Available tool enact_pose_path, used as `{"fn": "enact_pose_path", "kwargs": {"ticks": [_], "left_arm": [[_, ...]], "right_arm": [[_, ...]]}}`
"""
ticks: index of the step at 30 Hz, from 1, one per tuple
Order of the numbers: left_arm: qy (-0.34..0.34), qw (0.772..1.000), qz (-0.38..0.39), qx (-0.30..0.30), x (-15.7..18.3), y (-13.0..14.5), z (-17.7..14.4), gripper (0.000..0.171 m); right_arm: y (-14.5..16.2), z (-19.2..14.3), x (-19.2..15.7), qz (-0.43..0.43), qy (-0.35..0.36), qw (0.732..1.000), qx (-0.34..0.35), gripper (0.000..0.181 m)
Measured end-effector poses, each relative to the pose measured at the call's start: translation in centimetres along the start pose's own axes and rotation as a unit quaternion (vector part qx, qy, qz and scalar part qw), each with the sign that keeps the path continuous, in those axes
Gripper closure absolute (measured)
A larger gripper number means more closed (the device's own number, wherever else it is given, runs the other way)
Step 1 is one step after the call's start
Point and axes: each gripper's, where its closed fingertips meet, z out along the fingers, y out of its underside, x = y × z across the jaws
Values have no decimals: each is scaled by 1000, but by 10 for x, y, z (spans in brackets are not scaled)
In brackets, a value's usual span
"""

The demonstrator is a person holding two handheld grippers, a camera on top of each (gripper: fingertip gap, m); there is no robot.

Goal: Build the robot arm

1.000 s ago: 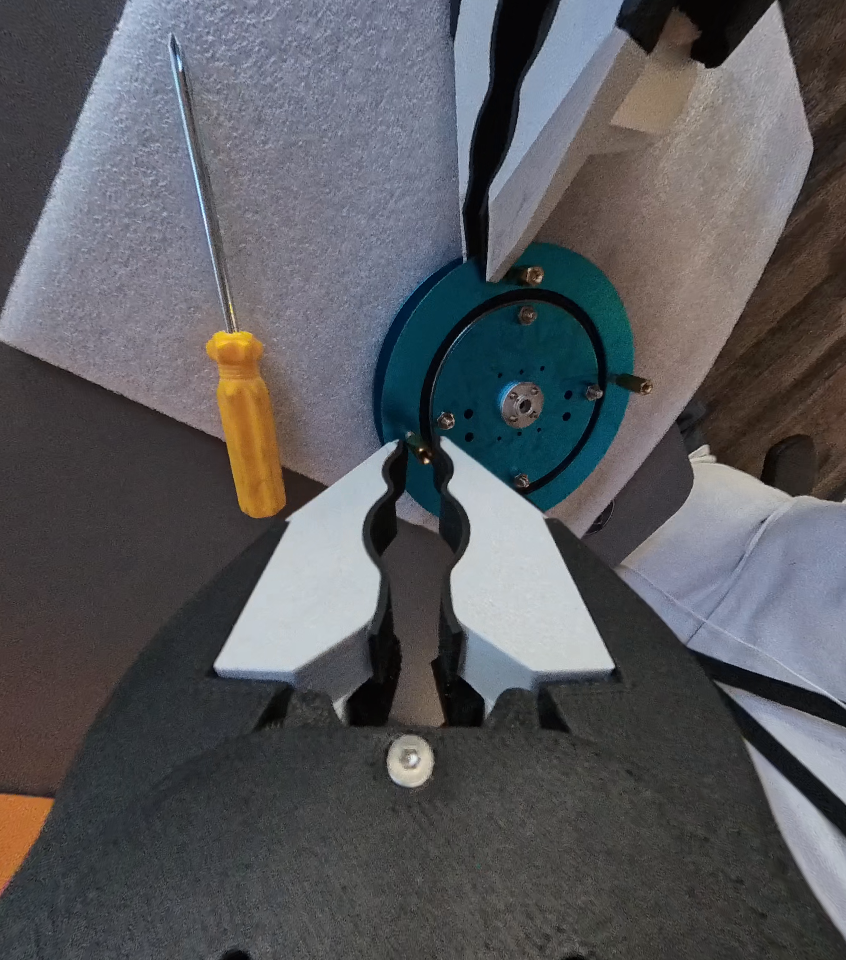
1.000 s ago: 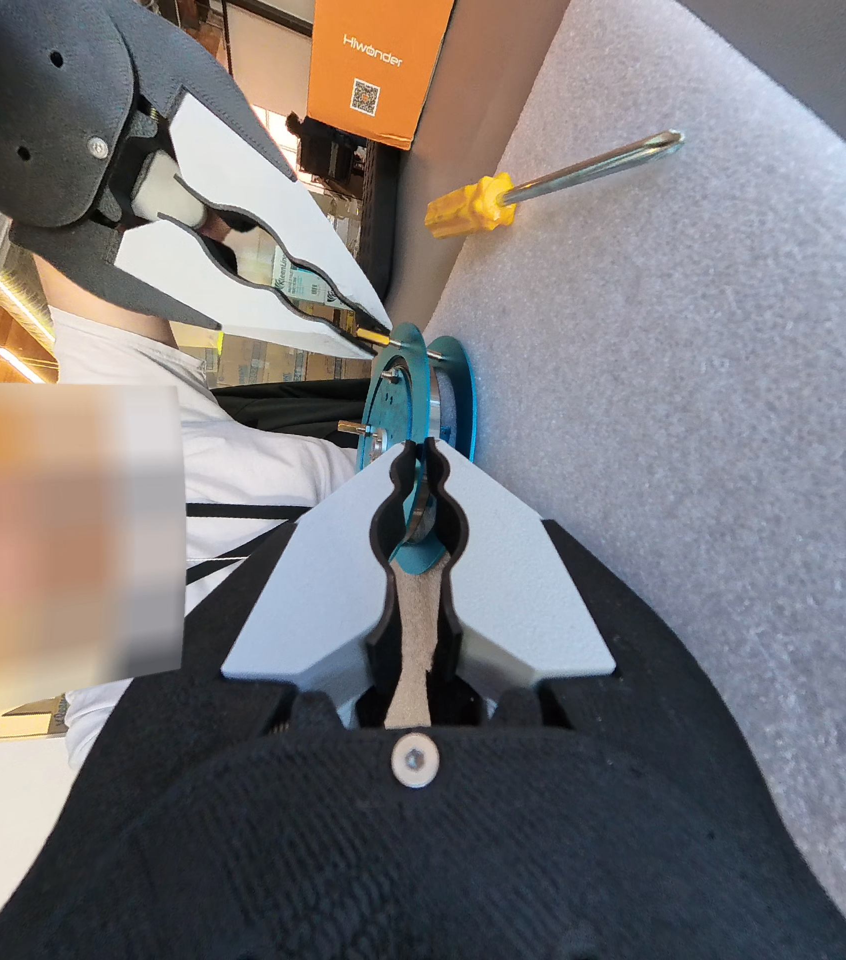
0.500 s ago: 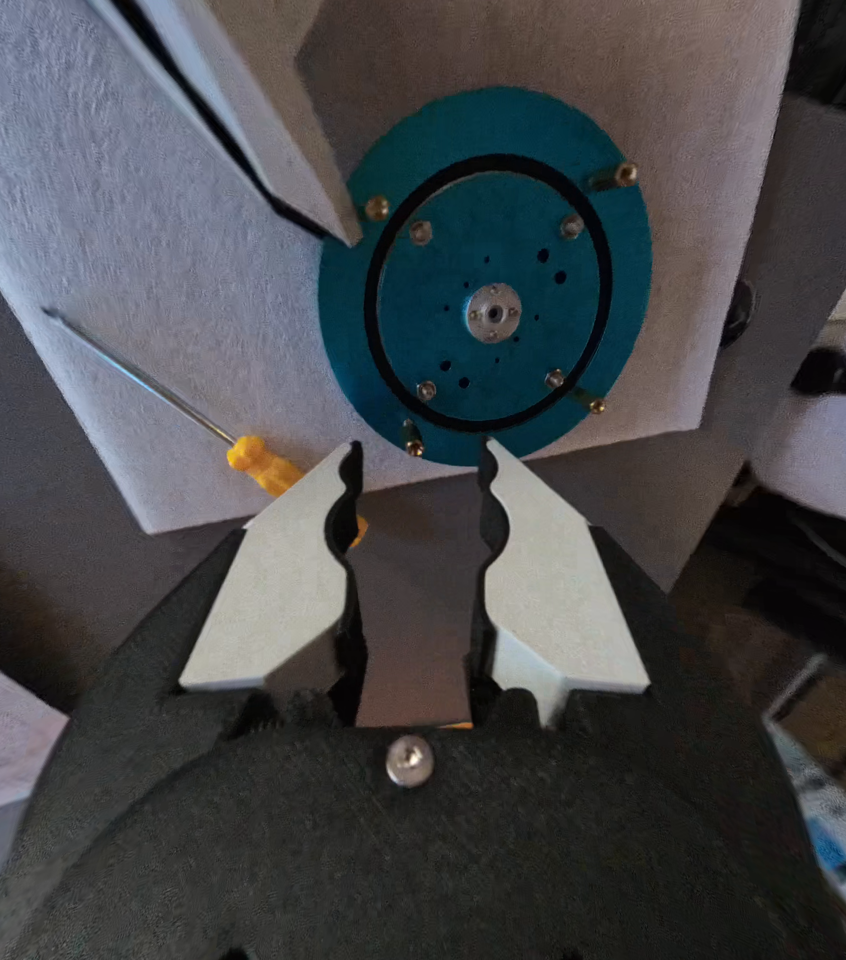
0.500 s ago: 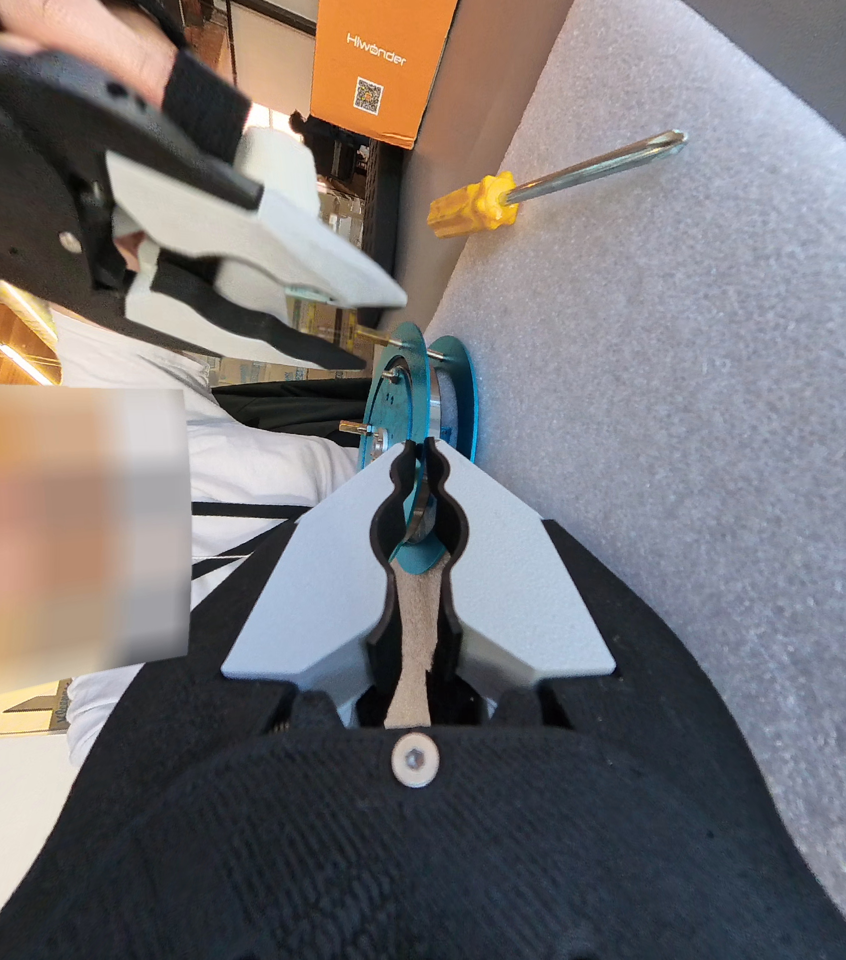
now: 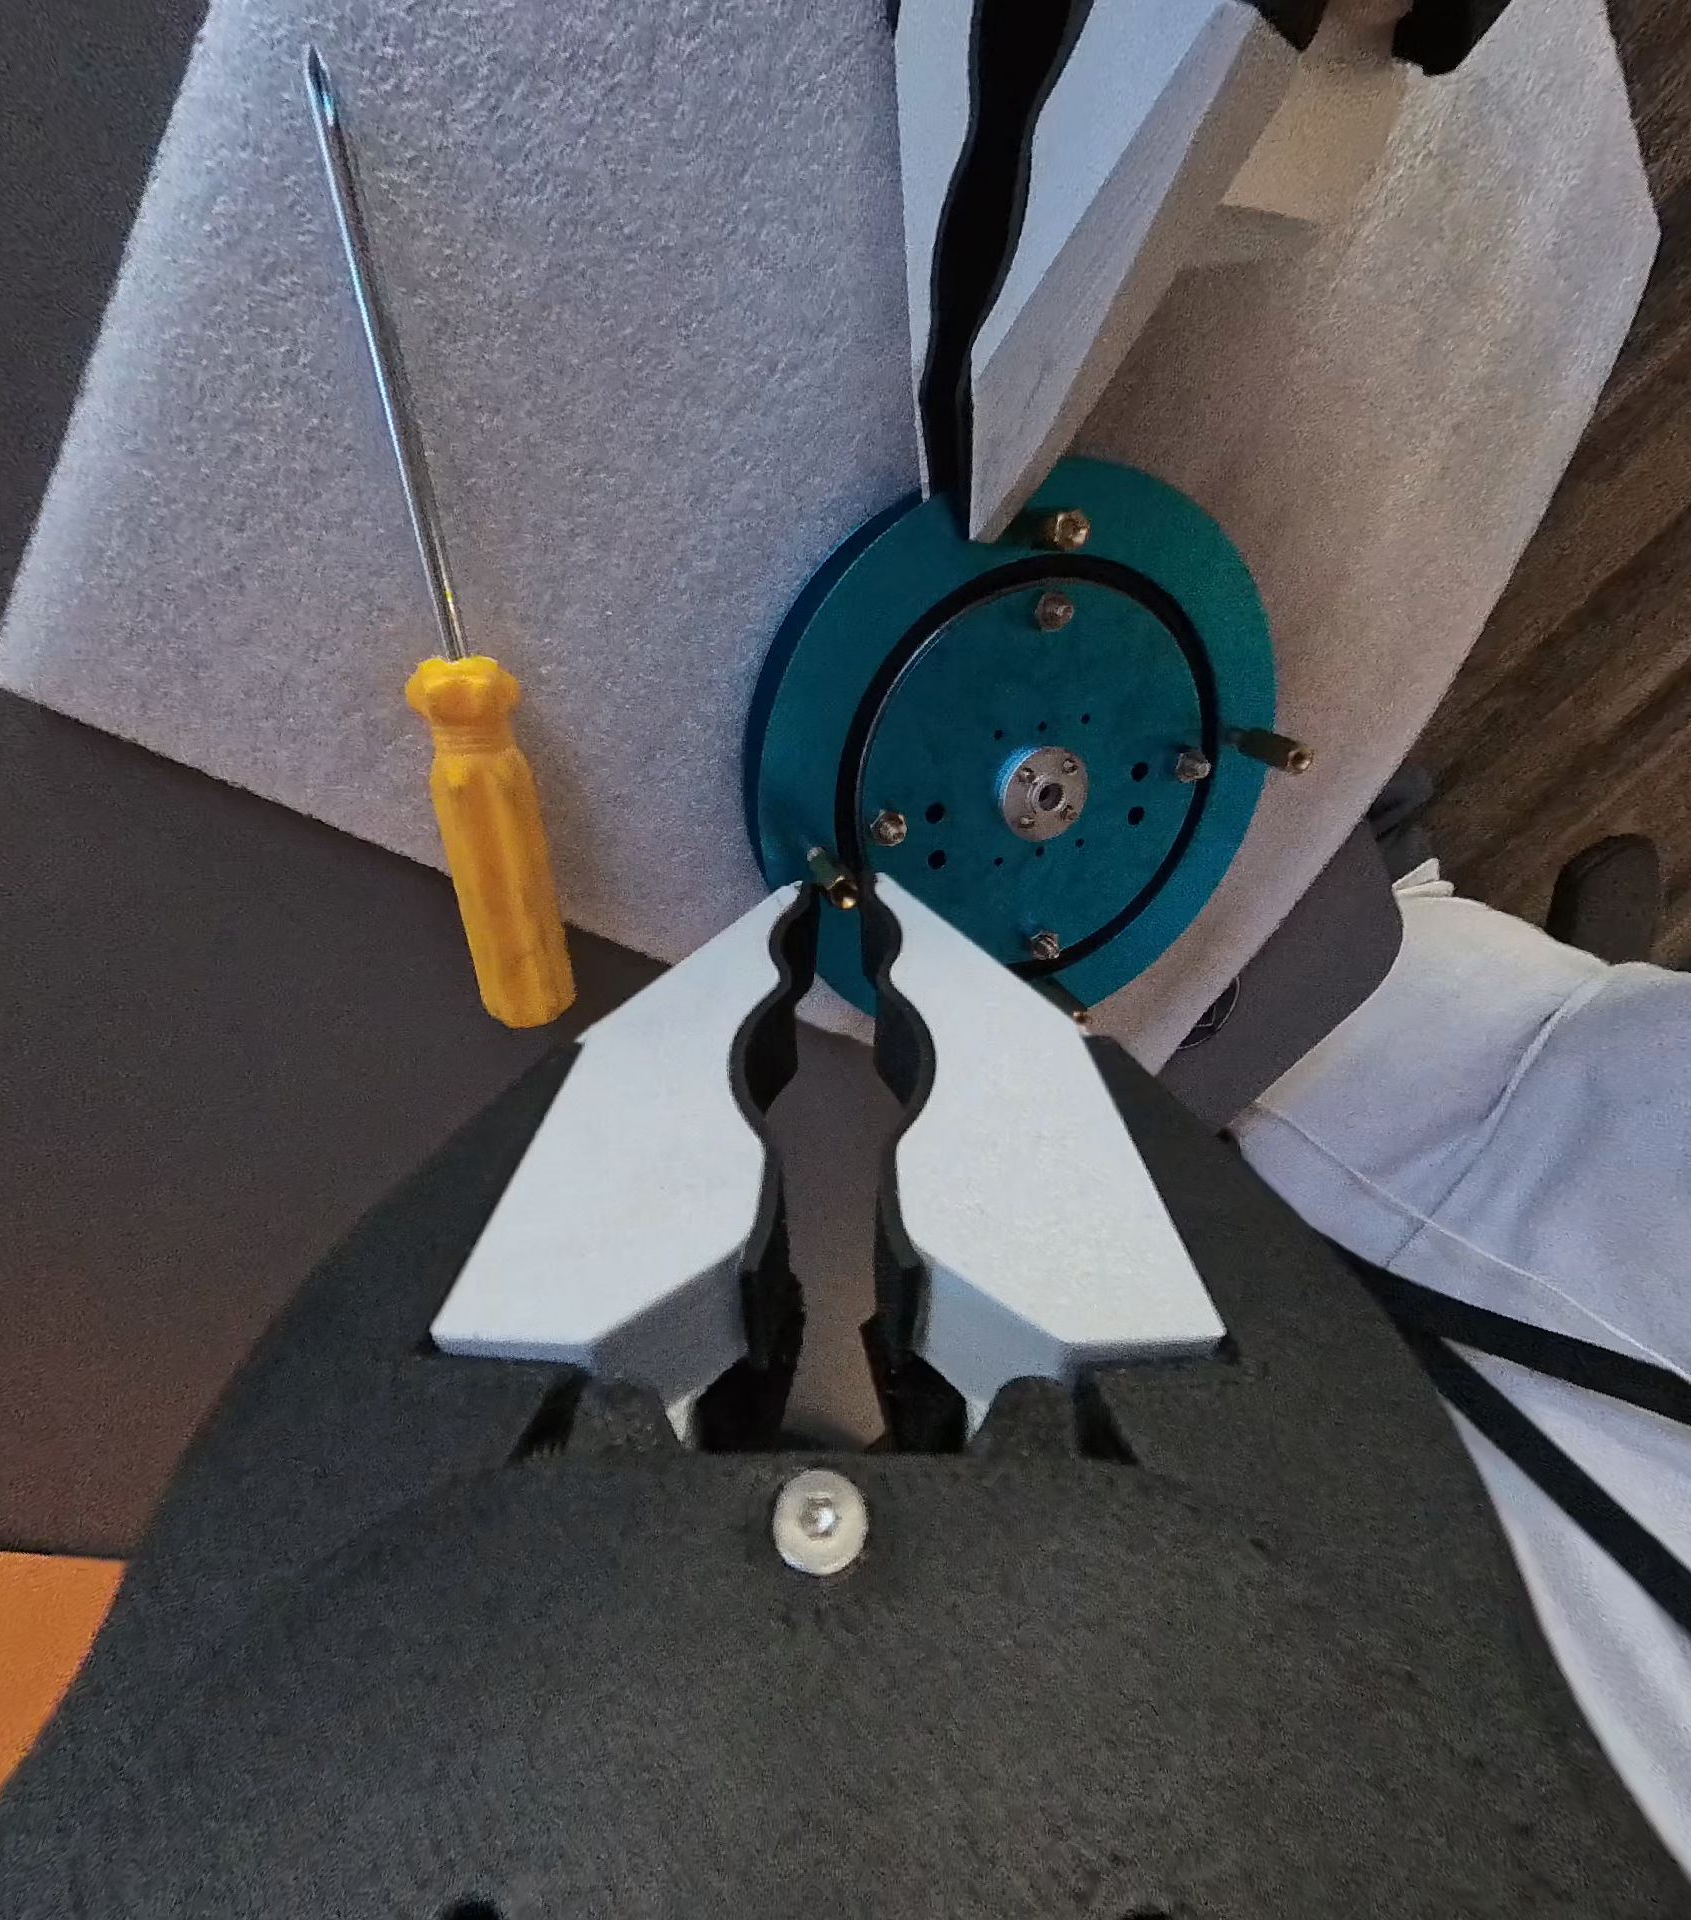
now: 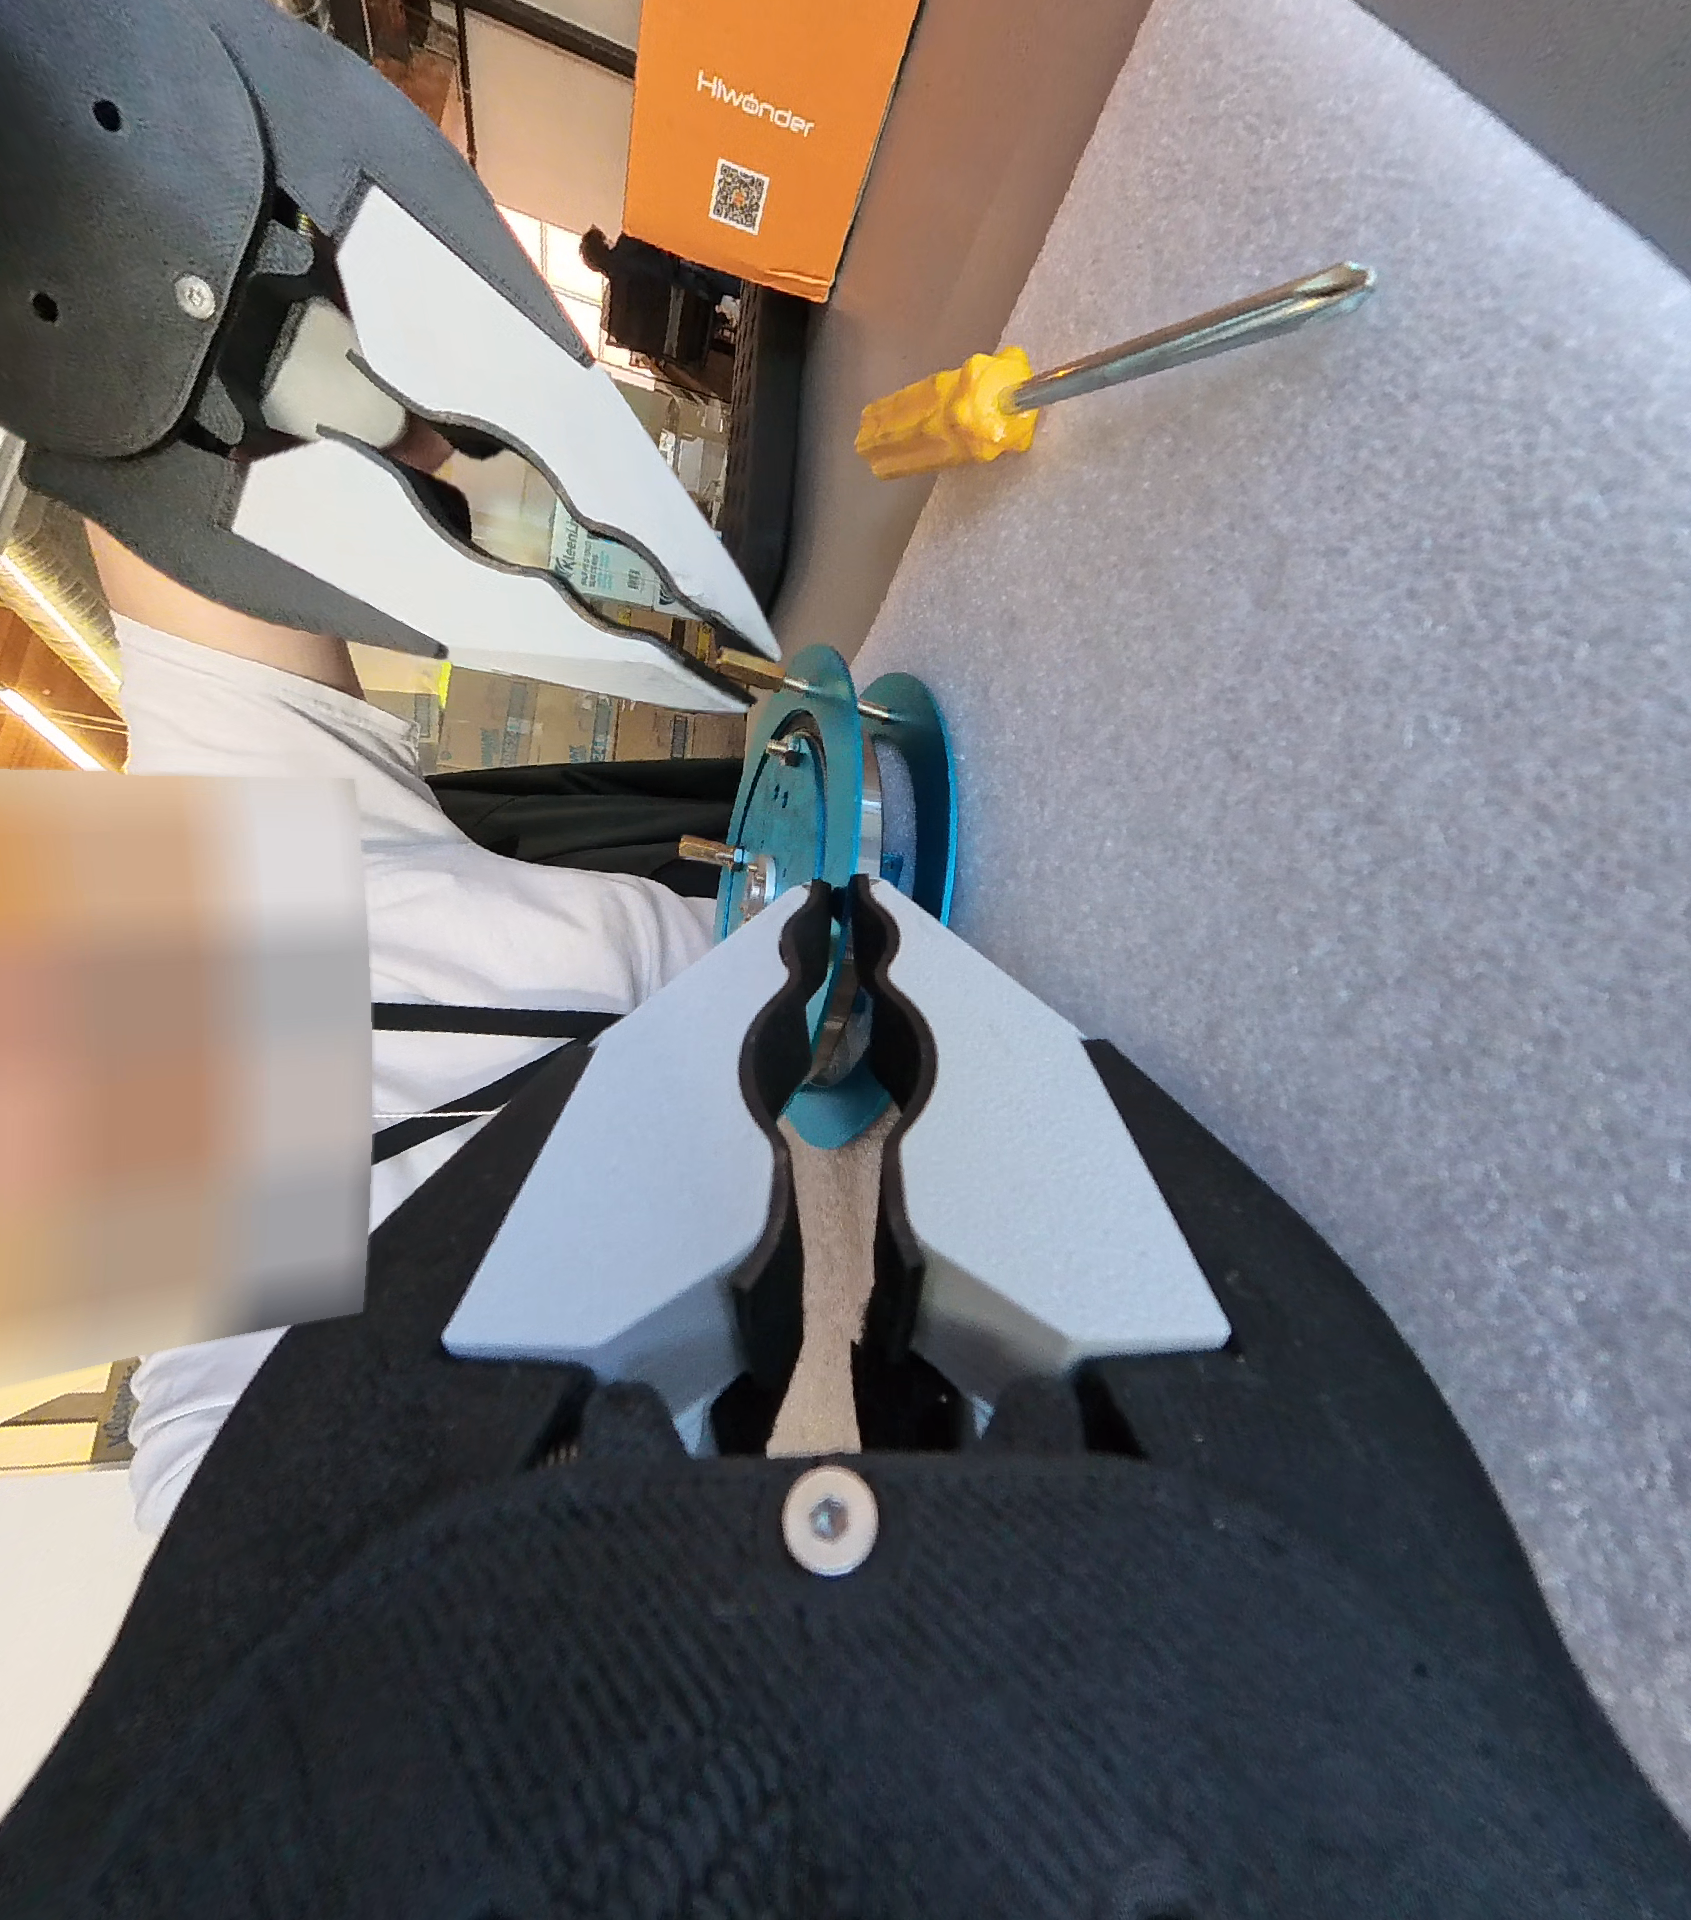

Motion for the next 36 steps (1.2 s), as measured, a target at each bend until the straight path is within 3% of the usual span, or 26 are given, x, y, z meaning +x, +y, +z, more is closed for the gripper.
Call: {"fn": "enact_pose_path", "kwargs": {"ticks": [3, 6, 8, 10, 12, 14, 16, 19, 21, 23, 25, 28, 32, 36], "left_arm": [[-19, 996, 81, -44, -1, 3, 0, 166], [-46, 974, 199, -98, -3, 4, -1, 167], [-58, 939, 311, -133, -4, 4, -1, 167], [-84, 882, 441, -147, -7, 4, -1, 167], [-102, 854, 488, -150, -7, 3, -1, 167], [-81, 873, 459, -146, -2, 4, -1, 163], [-56, 909, 394, -128, 1, 4, -3, 146], [-16, 974, 212, -80, 5, -4, -5, 137], [21, 996, 71, -40, 11, -8, -5, 149], [44, 998, -30, -13, 13, -9, -4, 151], [35, 997, -65, -6, 6, -7, -3, 157], [7, 998, -63, -28, -2, -1, 0, 151], [12, 997, -62, -45, 2, -1, 0, 164], [5, 996, -38, -87, 2, 2, 0, 165]], "right_arm": [[0, 0, 0, 2, 1, 1000, -1, 179], [0, 0, 0, 3, 1, 1000, -2, 179], [0, 0, 0, 1, -1, 1000, -1, 179], [0, 0, 0, 2, 1, 1000, -1, 179], [0, 0, 0, 0, 0, 1000, -1, 179], [0, 0, 0, 0, -1, 1000, -1, 179], [0, 0, 0, 0, 0, 1000, -1, 179], [0, 0, 0, -2, -1, 1000, 0, 179], [0, 0, 0, -2, 0, 1000, 0, 179], [0, 0, 0, -1, 0, 1000, -2, 179], [0, 0, 0, -1, 0, 1000, -2, 179], [0, 0, 0, -2, 0, 1000, 0, 179], [0, 0, 0, -2, 0, 1000, 0, 179], [0, 0, 0, -1, 0, 1000, 0, 179]]}}
